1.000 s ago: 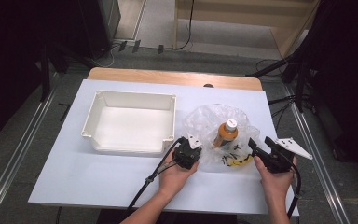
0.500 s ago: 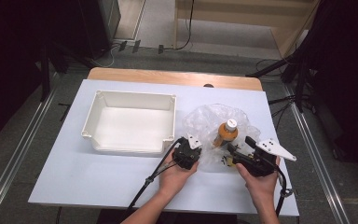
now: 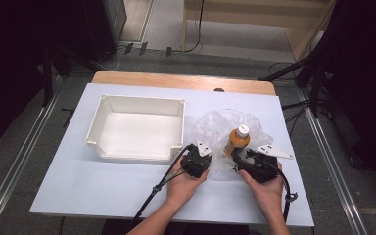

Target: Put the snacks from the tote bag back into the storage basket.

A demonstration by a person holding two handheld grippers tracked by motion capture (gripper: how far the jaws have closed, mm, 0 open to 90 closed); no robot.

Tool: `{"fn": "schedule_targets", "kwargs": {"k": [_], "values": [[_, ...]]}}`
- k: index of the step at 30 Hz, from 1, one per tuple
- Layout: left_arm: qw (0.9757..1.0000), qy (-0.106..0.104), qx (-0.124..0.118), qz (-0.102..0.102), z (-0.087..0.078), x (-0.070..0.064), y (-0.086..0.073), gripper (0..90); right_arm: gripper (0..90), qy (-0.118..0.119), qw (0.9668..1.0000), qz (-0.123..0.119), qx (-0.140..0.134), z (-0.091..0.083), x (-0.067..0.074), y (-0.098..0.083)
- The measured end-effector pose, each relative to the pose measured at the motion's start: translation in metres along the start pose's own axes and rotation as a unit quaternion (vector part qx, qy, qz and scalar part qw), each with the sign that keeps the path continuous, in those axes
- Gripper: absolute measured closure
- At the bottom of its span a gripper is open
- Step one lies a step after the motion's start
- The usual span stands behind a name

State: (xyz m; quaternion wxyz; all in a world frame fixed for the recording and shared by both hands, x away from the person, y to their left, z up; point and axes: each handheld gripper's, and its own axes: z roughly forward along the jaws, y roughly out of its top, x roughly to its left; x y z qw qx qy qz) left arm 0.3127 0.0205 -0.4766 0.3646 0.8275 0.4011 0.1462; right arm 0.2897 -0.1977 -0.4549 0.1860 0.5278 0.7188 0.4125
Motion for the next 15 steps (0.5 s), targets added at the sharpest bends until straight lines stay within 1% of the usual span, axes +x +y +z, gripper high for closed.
{"fn": "schedule_targets", "kwargs": {"k": [2,3,4,6,7,9,10,11,12,13,14,15], "values": [[1.0000,-0.001,0.001,0.002,0.000,0.000,0.000,90.0,66.9,0.005,0.9997,-0.003,0.024,0.002,-0.003,-0.006],[1.0000,-0.001,0.002,0.002,-0.001,0.000,0.000,90.0,74.9,0.012,0.9994,-0.002,0.032,0.002,-0.005,-0.008],[1.0000,-0.001,0.002,0.002,-0.001,0.000,0.000,90.0,82.1,0.014,0.9993,-0.002,0.033,0.002,-0.006,-0.009],[1.0000,-0.001,0.002,0.002,-0.001,0.000,0.000,90.0,89.6,0.025,0.9992,0.005,0.029,0.001,-0.009,-0.010],[1.0000,-0.002,0.001,0.002,-0.001,0.000,-0.001,90.0,90.0,0.028,0.9992,0.007,0.027,0.001,-0.009,-0.010],[1.0000,-0.001,0.000,0.001,-0.001,0.000,-0.001,90.0,90.0,0.024,0.9993,-0.002,0.028,0.002,-0.008,-0.010],[1.0000,-0.001,0.000,-0.001,-0.001,-0.001,-0.001,90.0,90.0,0.024,0.9993,-0.002,0.028,0.002,-0.008,-0.010],[1.0000,-0.002,0.000,-0.001,-0.001,-0.001,-0.001,90.0,90.0,0.019,0.9991,-0.006,0.037,0.005,-0.007,-0.012],[1.0000,-0.003,0.000,0.000,-0.001,-0.001,-0.001,90.0,90.0,0.019,0.9991,-0.006,0.037,0.005,-0.007,-0.012],[1.0000,-0.003,0.000,0.001,-0.001,-0.001,-0.001,90.0,90.0,0.013,0.9990,-0.009,0.042,0.007,-0.007,-0.012],[1.0000,-0.003,0.000,0.001,-0.001,-0.001,-0.001,90.0,90.0,-0.003,0.9978,-0.018,0.063,0.012,-0.005,-0.015],[1.0000,-0.004,0.001,0.001,-0.001,-0.001,-0.001,90.0,90.0,-0.010,0.9965,-0.025,0.079,0.016,-0.005,-0.016]]}}
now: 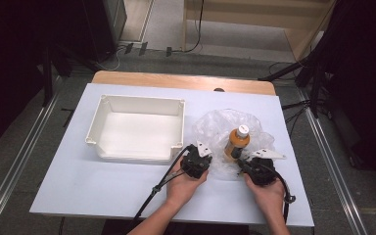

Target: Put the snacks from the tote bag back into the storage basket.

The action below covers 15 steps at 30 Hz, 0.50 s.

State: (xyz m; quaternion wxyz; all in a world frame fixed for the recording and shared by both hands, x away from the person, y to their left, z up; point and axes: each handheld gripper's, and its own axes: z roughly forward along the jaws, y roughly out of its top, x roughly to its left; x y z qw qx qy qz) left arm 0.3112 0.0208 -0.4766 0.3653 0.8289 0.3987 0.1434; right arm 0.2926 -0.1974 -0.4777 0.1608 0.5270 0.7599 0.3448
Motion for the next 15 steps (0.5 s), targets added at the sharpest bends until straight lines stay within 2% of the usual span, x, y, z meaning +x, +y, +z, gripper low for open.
{"fn": "schedule_targets", "kwargs": {"k": [5,6,7,9,11,12,13,15], "values": [[1.0000,-0.001,0.000,0.000,0.000,0.000,0.000,90.0,90.0,0.003,0.9999,0.010,0.003,0.001,-0.001,0.000],[1.0000,-0.001,0.000,0.000,0.000,0.000,0.000,90.0,82.8,0.000,1.0000,0.008,-0.003,0.001,0.001,-0.001],[1.0000,-0.001,-0.001,0.000,0.000,0.000,0.000,90.0,82.8,0.000,1.0000,0.008,-0.003,0.001,0.001,-0.001],[1.0000,-0.002,-0.001,-0.001,0.000,0.000,0.000,90.0,62.4,0.001,0.9998,0.011,-0.017,-0.003,0.001,-0.002],[1.0000,-0.001,-0.002,-0.001,0.000,0.000,0.000,90.0,51.6,0.006,0.9982,0.024,-0.054,-0.017,-0.001,0.001],[1.0000,-0.002,-0.002,-0.002,0.000,0.000,0.000,90.0,52.2,0.008,0.9948,0.033,-0.096,-0.034,-0.005,0.005],[1.0000,-0.002,-0.002,-0.002,0.000,0.000,0.000,90.0,52.2,0.008,0.9948,0.033,-0.096,-0.034,-0.005,0.005],[1.0000,-0.002,-0.001,-0.001,0.000,0.000,0.000,90.0,63.6,-0.002,0.9897,0.038,-0.138,-0.050,-0.008,0.009]]}}
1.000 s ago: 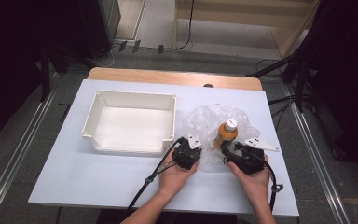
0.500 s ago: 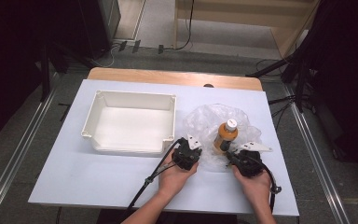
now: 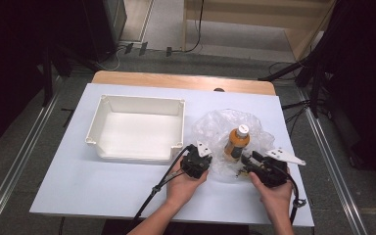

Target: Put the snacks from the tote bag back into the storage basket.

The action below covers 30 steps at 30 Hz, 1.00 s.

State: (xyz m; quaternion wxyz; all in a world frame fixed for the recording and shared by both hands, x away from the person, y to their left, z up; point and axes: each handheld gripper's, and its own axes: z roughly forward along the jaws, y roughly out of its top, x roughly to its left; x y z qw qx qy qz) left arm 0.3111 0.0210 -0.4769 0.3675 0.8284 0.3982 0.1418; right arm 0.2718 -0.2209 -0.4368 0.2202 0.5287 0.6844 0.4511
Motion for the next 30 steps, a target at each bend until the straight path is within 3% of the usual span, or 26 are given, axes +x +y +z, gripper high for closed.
{"fn": "schedule_targets", "kwargs": {"k": [3,8,11,12,14,16,20,25,28,30], "values": [[1.0000,0.002,-0.001,0.000,0.000,-0.001,0.000,90.0,86.9,-0.023,0.9989,-0.018,-0.037,-0.009,-0.001,0.015],[1.0000,0.003,-0.002,0.003,0.000,-0.001,0.000,90.0,90.0,-0.031,0.9977,-0.016,-0.058,0.010,-0.009,0.035],[1.0000,0.001,0.000,0.002,0.000,0.000,0.000,90.0,90.0,-0.033,0.9990,-0.010,-0.030,0.039,-0.016,0.041],[1.0000,0.001,0.000,0.002,0.000,0.000,0.000,90.0,90.0,-0.039,0.9992,-0.007,0.000,0.056,-0.021,0.039],[1.0000,0.001,0.001,0.002,-0.001,0.000,0.000,90.0,90.0,-0.041,0.9990,0.000,0.016,0.063,-0.024,0.037],[1.0000,0.001,0.001,0.003,-0.001,0.000,0.000,90.0,90.0,-0.046,0.9974,0.012,0.054,0.079,-0.030,0.031],[1.0000,0.002,0.001,0.003,-0.001,0.000,0.000,90.0,90.0,-0.045,0.9912,0.039,0.118,0.100,-0.036,0.013],[1.0000,0.002,0.001,0.002,-0.001,0.000,0.000,90.0,90.0,-0.047,0.9906,0.038,0.123,0.101,-0.036,0.014],[1.0000,0.003,0.001,0.003,-0.001,-0.001,-0.001,90.0,90.0,-0.042,0.9908,0.050,0.118,0.100,-0.038,0.013],[1.0000,0.002,0.001,0.004,-0.001,0.000,0.000,90.0,90.0,-0.051,0.9928,0.050,0.096,0.094,-0.037,0.012]]}}
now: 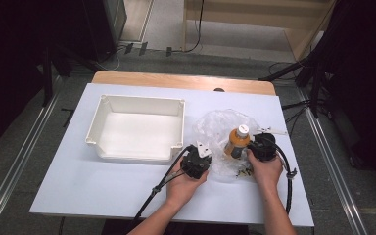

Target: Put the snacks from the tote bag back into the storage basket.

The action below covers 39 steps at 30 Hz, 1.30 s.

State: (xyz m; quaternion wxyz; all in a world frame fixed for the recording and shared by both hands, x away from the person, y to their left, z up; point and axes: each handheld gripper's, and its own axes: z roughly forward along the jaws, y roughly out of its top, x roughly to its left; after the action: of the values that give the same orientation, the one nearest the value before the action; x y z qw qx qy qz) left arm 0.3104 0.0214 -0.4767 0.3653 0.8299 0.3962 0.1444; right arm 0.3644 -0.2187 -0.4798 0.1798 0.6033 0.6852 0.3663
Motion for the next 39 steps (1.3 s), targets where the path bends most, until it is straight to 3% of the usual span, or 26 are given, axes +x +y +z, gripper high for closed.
{"fn": "schedule_targets", "kwargs": {"k": [2,3,8,9,10,13,15,18,21,24,27,32,36,39], "values": [[1.0000,-0.002,-0.002,-0.002,0.000,0.000,0.000,90.0,85.3,0.014,0.9990,0.017,-0.039,-0.014,-0.002,-0.002],[1.0000,-0.001,-0.002,-0.002,0.000,0.000,0.000,90.0,85.3,0.014,0.9990,0.017,-0.039,-0.014,-0.002,-0.002],[1.0000,0.000,-0.001,-0.001,0.000,0.000,0.000,90.0,76.8,0.048,0.9951,-0.010,-0.086,-0.045,-0.001,-0.004],[1.0000,0.002,-0.001,-0.001,0.000,0.000,0.000,90.0,71.2,0.055,0.9929,-0.021,-0.104,-0.055,-0.001,-0.007],[1.0000,0.002,-0.001,0.000,0.000,0.000,0.000,90.0,71.2,0.055,0.9929,-0.021,-0.104,-0.055,-0.001,-0.007],[1.0000,0.002,-0.001,-0.002,0.001,0.000,0.000,90.0,59.2,0.046,0.9911,-0.038,-0.119,-0.067,0.003,-0.007],[1.0000,0.002,-0.002,-0.001,0.001,-0.001,0.000,90.0,50.9,0.040,0.9896,-0.035,-0.133,-0.075,0.005,-0.007],[1.0000,0.000,-0.002,-0.003,0.001,0.000,0.000,90.0,43.0,0.051,0.9867,-0.022,-0.153,-0.085,0.006,-0.006],[1.0000,-0.001,-0.002,-0.004,0.000,0.000,0.000,90.0,38.8,0.059,0.9834,-0.028,-0.169,-0.095,0.010,-0.005],[1.0000,-0.005,-0.003,-0.008,0.000,0.001,0.000,90.0,32.4,0.081,0.9812,-0.022,-0.174,-0.102,0.016,-0.004],[0.9999,-0.007,-0.002,-0.010,0.000,0.002,0.000,90.0,27.8,0.091,0.9798,-0.035,-0.175,-0.102,0.024,-0.004],[0.9991,-0.029,-0.025,-0.018,-0.006,0.006,0.000,89.4,22.9,0.096,0.9819,-0.051,-0.155,-0.092,0.038,-0.005],[0.9971,-0.049,-0.052,-0.027,-0.012,0.010,-0.001,81.0,22.5,0.095,0.9830,-0.052,-0.148,-0.084,0.044,-0.005],[0.9965,-0.050,-0.060,-0.027,-0.017,0.009,-0.003,73.2,22.5,0.095,0.9832,-0.057,-0.145,-0.080,0.048,-0.005]]}}
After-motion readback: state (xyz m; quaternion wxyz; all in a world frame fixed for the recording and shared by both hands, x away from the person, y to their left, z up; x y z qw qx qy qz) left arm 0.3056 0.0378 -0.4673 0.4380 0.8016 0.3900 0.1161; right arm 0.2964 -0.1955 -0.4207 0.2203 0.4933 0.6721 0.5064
